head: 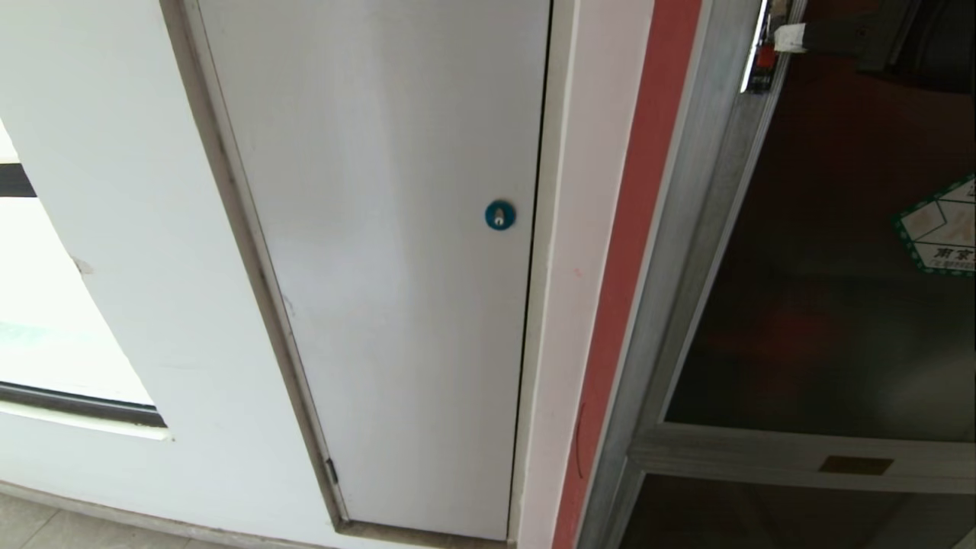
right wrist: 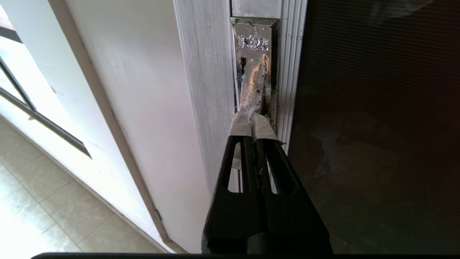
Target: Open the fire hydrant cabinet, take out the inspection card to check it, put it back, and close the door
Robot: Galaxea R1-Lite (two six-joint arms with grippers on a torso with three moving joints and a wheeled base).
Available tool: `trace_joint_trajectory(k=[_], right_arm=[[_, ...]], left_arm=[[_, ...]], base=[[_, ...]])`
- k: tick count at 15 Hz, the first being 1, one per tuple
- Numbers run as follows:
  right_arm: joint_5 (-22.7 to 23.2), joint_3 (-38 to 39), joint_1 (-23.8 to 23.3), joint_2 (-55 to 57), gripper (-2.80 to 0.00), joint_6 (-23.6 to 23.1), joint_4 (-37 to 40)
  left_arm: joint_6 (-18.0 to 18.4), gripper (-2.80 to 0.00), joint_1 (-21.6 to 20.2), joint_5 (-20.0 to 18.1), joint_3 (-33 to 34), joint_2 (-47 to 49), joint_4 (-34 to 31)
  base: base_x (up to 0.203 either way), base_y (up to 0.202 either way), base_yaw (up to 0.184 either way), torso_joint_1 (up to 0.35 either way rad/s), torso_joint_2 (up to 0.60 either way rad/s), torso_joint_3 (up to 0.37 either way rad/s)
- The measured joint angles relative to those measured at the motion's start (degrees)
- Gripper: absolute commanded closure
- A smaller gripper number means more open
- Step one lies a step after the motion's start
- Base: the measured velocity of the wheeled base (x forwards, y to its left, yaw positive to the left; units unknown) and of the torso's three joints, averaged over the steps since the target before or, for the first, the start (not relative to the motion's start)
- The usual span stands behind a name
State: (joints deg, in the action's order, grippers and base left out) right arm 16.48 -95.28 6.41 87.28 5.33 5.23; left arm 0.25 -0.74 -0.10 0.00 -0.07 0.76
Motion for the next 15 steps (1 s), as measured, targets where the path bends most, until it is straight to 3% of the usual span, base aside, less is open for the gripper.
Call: trace_joint_trajectory(k=[15], right_arm=[[-0.35, -2.63, 0.04, 2.02, 0.0, -0.24, 0.11]], left_arm=[[-0.01, 0.0, -0.02, 0.01, 0.0, 0.0, 0.01]], base=[[0.0, 0.0, 0.0, 0.0, 0.0, 0.0]])
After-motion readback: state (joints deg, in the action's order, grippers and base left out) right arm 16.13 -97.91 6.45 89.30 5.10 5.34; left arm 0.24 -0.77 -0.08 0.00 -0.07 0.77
